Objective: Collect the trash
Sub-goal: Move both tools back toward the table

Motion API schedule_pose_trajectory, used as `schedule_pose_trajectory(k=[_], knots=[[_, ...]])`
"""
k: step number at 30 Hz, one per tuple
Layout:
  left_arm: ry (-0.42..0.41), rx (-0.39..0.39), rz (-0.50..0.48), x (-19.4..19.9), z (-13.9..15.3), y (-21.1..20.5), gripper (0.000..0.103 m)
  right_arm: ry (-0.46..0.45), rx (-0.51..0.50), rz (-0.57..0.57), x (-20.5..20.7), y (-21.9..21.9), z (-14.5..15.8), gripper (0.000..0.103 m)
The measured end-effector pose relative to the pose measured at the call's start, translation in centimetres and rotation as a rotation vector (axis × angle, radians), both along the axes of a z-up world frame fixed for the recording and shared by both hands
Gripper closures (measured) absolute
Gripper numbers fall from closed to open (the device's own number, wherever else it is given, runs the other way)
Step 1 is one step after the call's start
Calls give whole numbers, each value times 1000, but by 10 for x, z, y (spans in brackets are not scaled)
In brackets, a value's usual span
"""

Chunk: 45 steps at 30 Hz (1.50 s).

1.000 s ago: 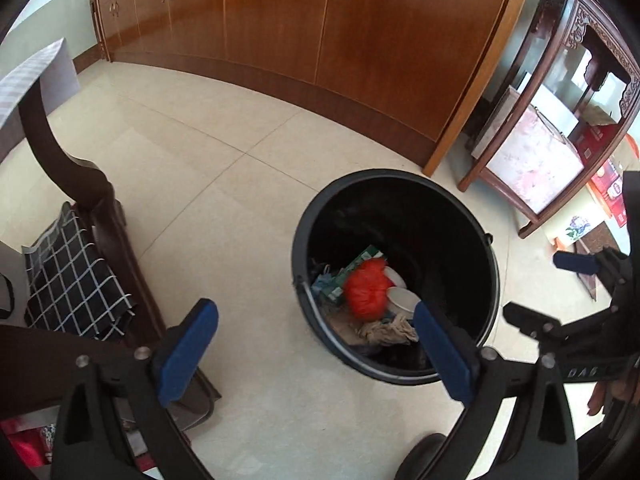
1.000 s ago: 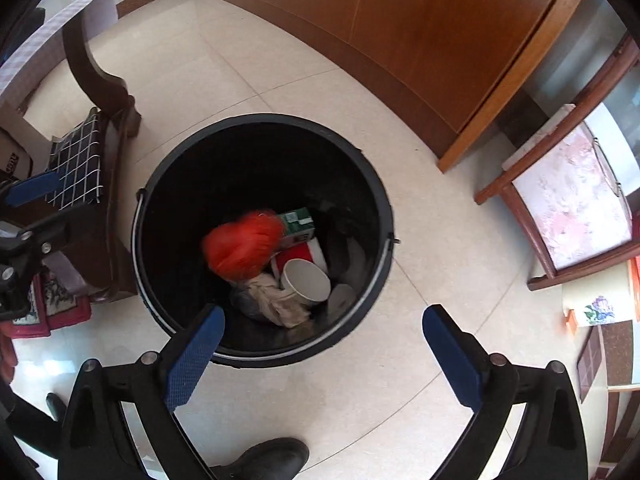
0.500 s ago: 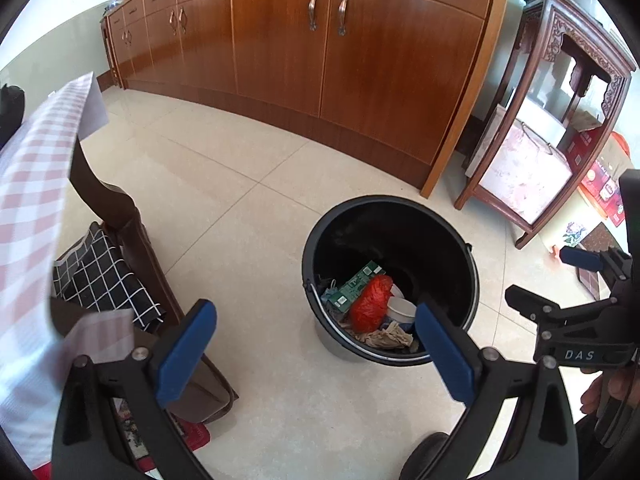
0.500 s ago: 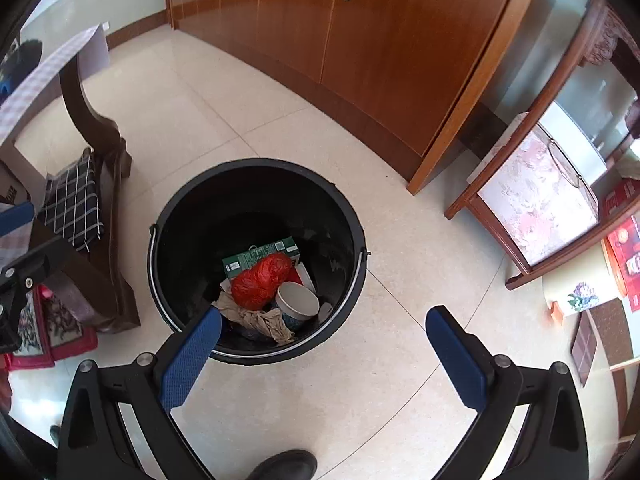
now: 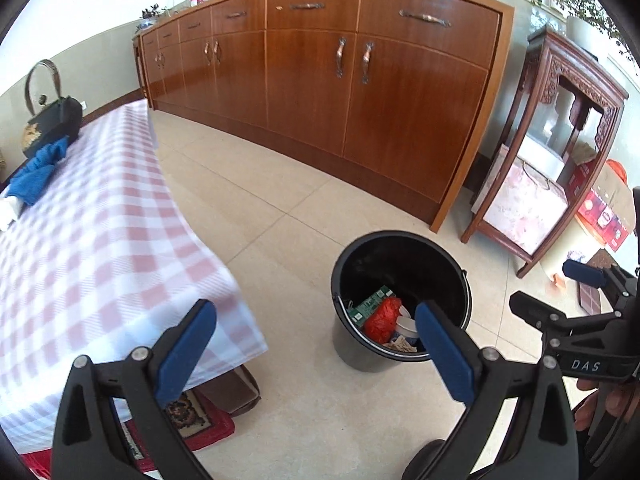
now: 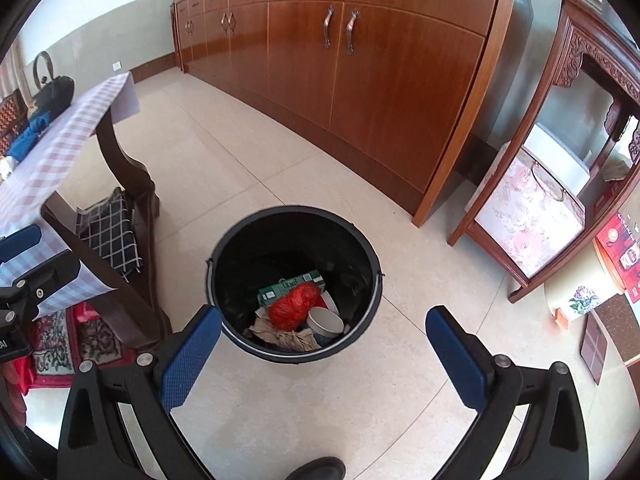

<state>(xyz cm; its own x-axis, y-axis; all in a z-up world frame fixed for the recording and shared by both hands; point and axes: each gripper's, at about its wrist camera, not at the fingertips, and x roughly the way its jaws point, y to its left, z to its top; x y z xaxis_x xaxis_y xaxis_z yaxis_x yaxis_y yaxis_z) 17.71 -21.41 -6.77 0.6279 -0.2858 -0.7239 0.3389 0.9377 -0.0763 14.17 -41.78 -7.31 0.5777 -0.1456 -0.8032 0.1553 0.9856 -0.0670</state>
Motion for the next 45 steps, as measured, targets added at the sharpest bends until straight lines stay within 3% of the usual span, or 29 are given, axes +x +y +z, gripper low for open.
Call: schedule_pose_trajectory(k=[23,34,45], knots=[[-111,-20,202,-26,55,112,1,-170,36,210,9,123,83,0],[-146,-55,391,-44,64,210,1,-227,115,393,28,205,92,0],[-136,26,568,-47,47,294,2,-169,104,564,65,302,91,0]])
